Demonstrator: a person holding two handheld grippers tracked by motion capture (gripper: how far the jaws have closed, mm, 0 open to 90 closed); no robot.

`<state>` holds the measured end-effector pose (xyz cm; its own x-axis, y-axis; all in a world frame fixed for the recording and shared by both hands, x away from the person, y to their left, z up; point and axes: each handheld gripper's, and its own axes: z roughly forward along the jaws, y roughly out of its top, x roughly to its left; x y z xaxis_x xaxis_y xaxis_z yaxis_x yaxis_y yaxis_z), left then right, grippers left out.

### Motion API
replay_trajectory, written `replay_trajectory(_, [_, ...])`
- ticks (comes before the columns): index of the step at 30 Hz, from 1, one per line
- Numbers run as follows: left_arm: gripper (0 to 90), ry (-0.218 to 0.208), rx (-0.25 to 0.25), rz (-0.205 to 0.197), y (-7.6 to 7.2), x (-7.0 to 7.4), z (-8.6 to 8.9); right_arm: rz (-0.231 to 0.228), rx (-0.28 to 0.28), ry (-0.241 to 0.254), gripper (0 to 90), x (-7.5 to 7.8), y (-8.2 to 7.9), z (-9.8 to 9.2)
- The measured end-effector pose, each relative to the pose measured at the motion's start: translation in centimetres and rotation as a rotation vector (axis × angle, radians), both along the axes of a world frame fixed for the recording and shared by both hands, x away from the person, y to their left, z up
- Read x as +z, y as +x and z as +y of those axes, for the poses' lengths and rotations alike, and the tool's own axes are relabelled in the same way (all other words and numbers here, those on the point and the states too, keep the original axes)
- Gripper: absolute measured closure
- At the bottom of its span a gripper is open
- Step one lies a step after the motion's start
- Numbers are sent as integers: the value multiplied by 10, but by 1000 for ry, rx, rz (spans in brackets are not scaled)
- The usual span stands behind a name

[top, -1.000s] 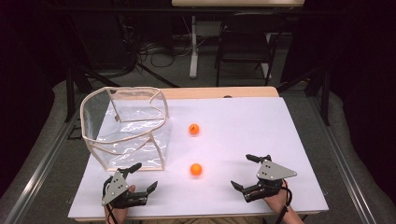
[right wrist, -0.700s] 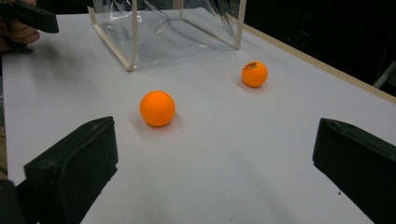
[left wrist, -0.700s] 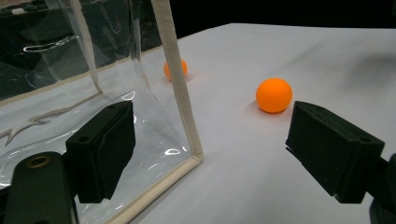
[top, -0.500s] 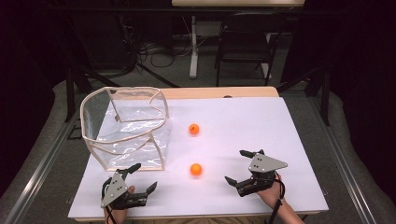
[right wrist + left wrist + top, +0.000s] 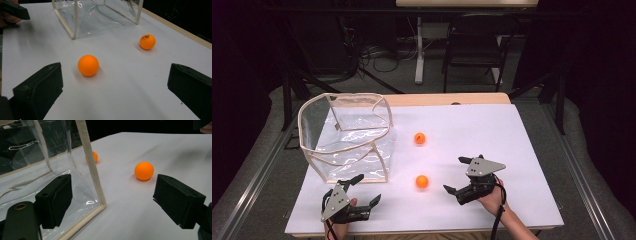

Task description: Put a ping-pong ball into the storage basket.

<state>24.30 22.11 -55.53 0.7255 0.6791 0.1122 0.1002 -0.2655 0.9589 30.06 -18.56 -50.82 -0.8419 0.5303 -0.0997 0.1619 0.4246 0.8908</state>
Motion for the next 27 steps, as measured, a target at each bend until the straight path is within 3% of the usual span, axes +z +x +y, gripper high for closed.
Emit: replay_trajectory(27, [157, -7, -1, -2, -1, 0, 1, 66, 64, -51, 0, -8, 24, 37])
